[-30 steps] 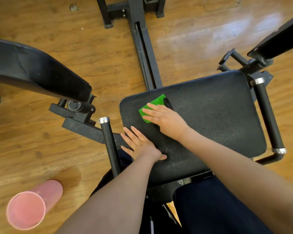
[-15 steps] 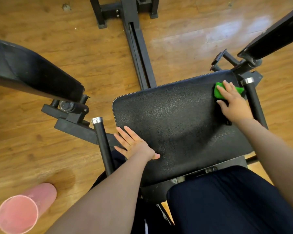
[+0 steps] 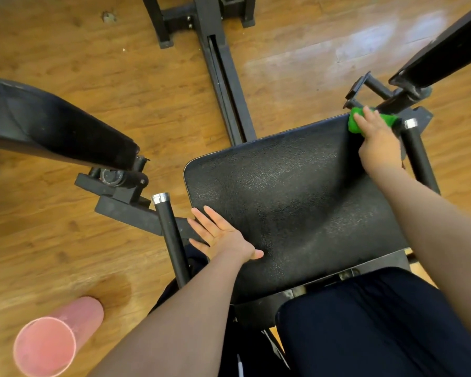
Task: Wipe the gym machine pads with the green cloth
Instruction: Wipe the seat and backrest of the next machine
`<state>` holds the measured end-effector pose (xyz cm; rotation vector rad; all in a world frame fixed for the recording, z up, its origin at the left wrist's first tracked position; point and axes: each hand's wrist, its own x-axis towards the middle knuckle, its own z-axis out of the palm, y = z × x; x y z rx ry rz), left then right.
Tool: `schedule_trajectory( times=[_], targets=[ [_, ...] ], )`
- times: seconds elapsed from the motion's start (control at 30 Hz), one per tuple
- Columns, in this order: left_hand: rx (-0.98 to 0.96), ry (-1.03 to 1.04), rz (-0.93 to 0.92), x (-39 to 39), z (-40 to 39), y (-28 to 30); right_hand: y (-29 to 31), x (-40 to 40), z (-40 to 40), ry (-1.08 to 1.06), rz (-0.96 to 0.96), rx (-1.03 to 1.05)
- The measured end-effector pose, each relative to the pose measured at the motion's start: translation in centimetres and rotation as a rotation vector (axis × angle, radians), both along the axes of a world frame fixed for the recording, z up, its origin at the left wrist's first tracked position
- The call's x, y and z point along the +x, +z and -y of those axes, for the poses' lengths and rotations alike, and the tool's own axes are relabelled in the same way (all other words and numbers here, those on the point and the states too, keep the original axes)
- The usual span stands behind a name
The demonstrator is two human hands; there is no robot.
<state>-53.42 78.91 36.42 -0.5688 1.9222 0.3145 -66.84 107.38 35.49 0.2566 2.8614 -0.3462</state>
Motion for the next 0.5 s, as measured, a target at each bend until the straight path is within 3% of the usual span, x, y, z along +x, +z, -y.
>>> schedule_trajectory(
  times=[0.27,0.5],
  targets=[
    [-0.003,0.005,0.003,-0.2,-0.1,-0.1,-0.2,4.0,0.6,-0.094,-0.025,-0.008],
    [-0.019,-0.001,-0.010,-0.1,-0.3,0.2,-0.3,6.7,5.8,-0.162,-0.026,-0.016]
  ],
)
